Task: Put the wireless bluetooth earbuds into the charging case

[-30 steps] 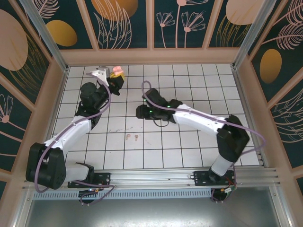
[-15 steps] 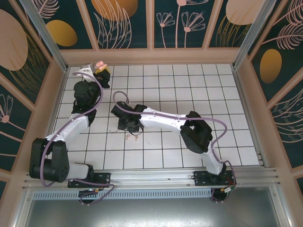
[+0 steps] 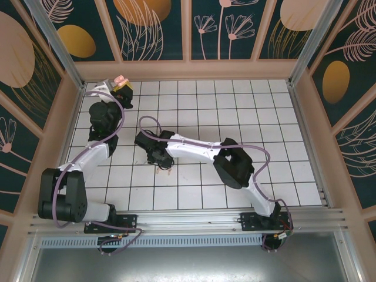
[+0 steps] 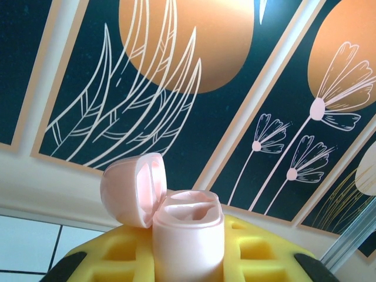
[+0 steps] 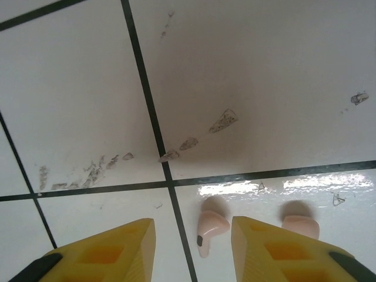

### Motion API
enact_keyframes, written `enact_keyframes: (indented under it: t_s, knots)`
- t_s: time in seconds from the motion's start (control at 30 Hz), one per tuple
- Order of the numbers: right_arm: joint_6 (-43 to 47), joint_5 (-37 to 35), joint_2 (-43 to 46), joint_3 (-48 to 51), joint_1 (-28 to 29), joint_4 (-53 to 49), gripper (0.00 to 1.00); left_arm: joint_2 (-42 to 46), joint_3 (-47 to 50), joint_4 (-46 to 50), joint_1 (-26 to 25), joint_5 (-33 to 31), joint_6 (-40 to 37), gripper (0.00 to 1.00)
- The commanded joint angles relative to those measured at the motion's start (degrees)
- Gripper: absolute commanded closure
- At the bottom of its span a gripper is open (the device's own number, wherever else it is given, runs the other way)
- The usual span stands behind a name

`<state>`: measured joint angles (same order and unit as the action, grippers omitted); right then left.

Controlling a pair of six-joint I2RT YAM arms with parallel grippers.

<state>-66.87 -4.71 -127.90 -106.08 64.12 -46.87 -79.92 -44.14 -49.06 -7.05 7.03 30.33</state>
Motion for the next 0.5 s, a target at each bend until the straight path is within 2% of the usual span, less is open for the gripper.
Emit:
enact_keyframes:
  t_s: [0.0,0.47]
  knots:
    - [-1.4,-0.8,-1.7,-2.5,0.5,-4.2,0.60,-0.2,0.5,-4.3,0.4,0.8,1.2,1.00]
    - [-1.2,0.5,-4.1,-3.6,1.2,-4.3,0.60,-0.6,1.2,-5.2,0.5,0.8,0.9,1.00]
